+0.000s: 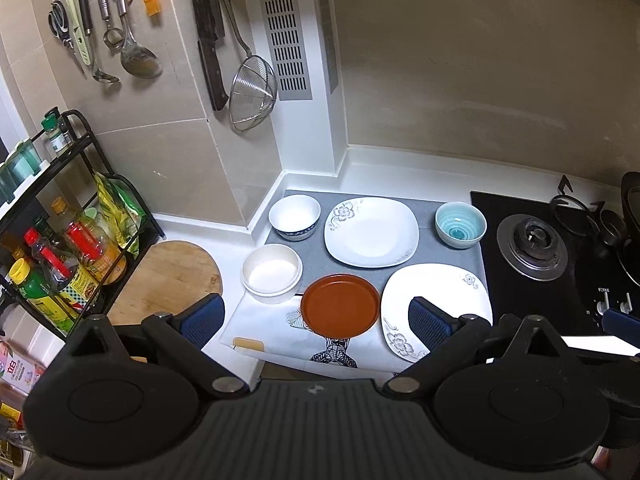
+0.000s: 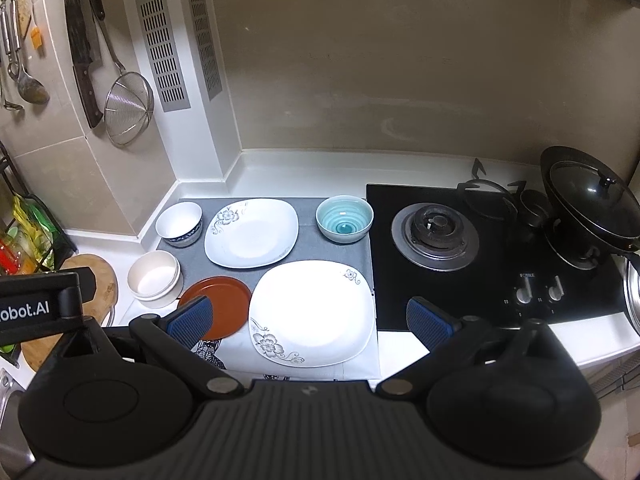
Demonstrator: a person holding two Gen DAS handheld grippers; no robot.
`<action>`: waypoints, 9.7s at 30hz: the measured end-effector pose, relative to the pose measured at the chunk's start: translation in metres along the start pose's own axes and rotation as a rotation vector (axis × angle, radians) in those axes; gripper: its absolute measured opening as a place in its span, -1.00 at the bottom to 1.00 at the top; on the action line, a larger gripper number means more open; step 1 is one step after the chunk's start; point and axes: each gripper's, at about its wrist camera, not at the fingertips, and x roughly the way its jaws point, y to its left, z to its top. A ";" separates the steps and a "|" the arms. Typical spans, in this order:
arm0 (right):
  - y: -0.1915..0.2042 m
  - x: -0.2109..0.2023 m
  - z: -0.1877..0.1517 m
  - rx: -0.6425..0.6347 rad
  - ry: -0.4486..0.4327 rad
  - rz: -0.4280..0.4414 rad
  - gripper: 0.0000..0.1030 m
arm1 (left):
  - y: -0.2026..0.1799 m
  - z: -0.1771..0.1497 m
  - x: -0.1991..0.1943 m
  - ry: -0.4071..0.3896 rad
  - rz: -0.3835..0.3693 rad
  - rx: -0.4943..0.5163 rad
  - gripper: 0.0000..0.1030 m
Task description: Organize plates and bowls
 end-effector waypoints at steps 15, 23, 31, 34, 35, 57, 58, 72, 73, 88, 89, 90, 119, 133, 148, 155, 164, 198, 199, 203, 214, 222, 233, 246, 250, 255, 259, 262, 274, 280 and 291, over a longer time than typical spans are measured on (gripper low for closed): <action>-0.001 0.008 -0.004 0.024 0.021 0.005 1.00 | -0.013 -0.005 0.005 -0.011 0.023 0.037 0.91; -0.001 0.014 -0.005 0.034 0.037 0.001 1.00 | -0.012 -0.005 0.011 0.011 0.013 0.043 0.91; 0.000 0.021 -0.003 0.039 0.044 -0.007 1.00 | -0.010 -0.003 0.019 0.017 0.001 0.044 0.91; 0.001 0.024 -0.001 0.037 0.047 -0.010 1.00 | -0.009 -0.001 0.023 0.022 -0.006 0.042 0.91; 0.002 0.025 0.000 0.036 0.049 -0.011 1.00 | -0.010 -0.001 0.024 0.022 -0.007 0.041 0.92; 0.009 0.128 0.011 0.057 0.146 0.086 1.00 | 0.010 0.026 0.142 0.191 -0.083 0.049 0.96; 0.001 0.140 0.005 0.095 0.151 0.111 1.00 | 0.016 0.026 0.159 0.227 -0.127 0.032 0.93; -0.111 0.261 -0.058 0.323 0.162 0.190 0.89 | 0.018 -0.016 0.389 0.621 -0.739 -0.142 0.41; -0.119 0.264 -0.062 0.357 0.169 0.207 0.75 | 0.012 -0.016 0.398 0.649 -0.730 -0.130 0.16; -0.178 0.334 -0.062 0.415 0.274 0.490 -0.16 | -0.034 -0.051 0.432 0.789 -0.513 -0.247 -0.46; -0.181 0.337 -0.059 0.423 0.268 0.503 -0.25 | -0.037 -0.052 0.432 0.784 -0.499 -0.249 -0.47; -0.184 0.341 -0.056 0.425 0.268 0.515 -0.29 | -0.040 -0.052 0.433 0.780 -0.495 -0.244 -0.50; -0.192 0.366 -0.049 0.244 0.344 0.539 -0.61 | -0.055 -0.042 0.437 0.751 -0.399 -0.210 -0.43; -0.200 0.344 -0.051 0.187 0.379 0.597 -0.71 | -0.060 -0.047 0.422 0.710 -0.419 -0.187 -0.43; -0.198 0.364 -0.065 0.279 0.423 0.616 -0.63 | -0.087 -0.062 0.408 0.616 -0.382 -0.102 -0.28; -0.201 0.348 -0.064 0.233 0.396 0.600 -0.67 | -0.080 -0.065 0.391 0.600 -0.394 -0.128 -0.36; -0.202 0.338 -0.056 0.245 0.378 0.596 -0.70 | -0.078 -0.058 0.389 0.610 -0.394 -0.164 -0.39; -0.107 0.324 0.033 0.199 0.296 0.539 -0.70 | 0.020 0.002 0.405 0.577 -0.487 -0.293 -0.38; -0.101 0.324 0.036 0.195 0.292 0.535 -0.69 | 0.025 0.004 0.409 0.574 -0.493 -0.298 -0.38; -0.080 0.329 0.048 0.192 0.278 0.509 -0.69 | 0.041 0.015 0.425 0.570 -0.523 -0.303 -0.38; -0.022 0.352 0.083 0.194 0.226 0.420 -0.70 | 0.082 0.050 0.468 0.575 -0.585 -0.298 -0.37; 0.008 0.375 0.086 0.243 0.184 0.358 -0.70 | 0.100 0.080 0.502 0.580 -0.590 -0.220 -0.36; 0.006 0.420 0.080 0.277 0.150 0.330 -0.70 | 0.086 0.101 0.530 0.542 -0.546 -0.160 -0.39; -0.014 0.432 0.077 0.320 0.132 0.298 -0.69 | 0.049 0.099 0.524 0.567 -0.474 -0.131 -0.35; -0.006 0.435 0.080 0.299 0.129 0.281 -0.69 | 0.047 0.099 0.526 0.566 -0.460 -0.123 -0.34; 0.002 0.442 0.079 0.266 0.129 0.245 -0.69 | 0.047 0.098 0.528 0.561 -0.447 -0.119 -0.34; 0.008 0.444 0.077 0.226 0.129 0.220 -0.70 | 0.047 0.096 0.526 0.548 -0.441 -0.115 -0.34; 0.009 0.447 0.074 0.222 0.130 0.214 -0.69 | 0.046 0.094 0.523 0.534 -0.432 -0.107 -0.37; 0.012 0.450 0.055 0.192 0.119 0.237 -0.67 | 0.051 0.083 0.533 0.566 -0.413 -0.126 -0.40; 0.002 0.451 0.054 0.197 0.089 0.267 -0.71 | 0.050 0.077 0.534 0.557 -0.430 -0.135 -0.41; -0.023 0.459 0.052 0.372 0.109 0.339 -0.81 | 0.056 0.068 0.539 0.548 -0.453 -0.145 -0.38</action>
